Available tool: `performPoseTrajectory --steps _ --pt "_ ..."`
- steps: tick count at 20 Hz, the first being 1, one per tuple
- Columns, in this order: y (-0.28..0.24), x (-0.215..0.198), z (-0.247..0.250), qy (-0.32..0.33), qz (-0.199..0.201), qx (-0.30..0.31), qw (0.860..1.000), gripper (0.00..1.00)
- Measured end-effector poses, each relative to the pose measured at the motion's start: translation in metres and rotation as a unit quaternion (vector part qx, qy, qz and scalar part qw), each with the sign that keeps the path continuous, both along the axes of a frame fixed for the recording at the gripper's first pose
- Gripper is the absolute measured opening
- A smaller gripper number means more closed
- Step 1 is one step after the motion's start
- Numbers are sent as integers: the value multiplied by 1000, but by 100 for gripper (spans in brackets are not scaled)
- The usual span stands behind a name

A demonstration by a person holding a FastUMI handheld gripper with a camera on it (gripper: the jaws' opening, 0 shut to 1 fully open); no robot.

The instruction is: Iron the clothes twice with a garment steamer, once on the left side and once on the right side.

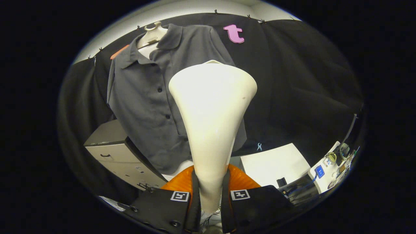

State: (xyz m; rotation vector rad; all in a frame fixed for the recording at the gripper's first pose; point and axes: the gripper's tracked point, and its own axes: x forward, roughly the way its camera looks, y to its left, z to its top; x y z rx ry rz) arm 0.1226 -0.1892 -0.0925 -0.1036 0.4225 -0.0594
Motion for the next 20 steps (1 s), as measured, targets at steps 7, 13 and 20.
performPoseTrajectory --steps 7,13,20 --pt "57 -44 107 -121 5 -18 992 32" --pt "119 -71 123 -165 27 -13 986 32" --pt "140 -93 93 -146 17 6 989 32"
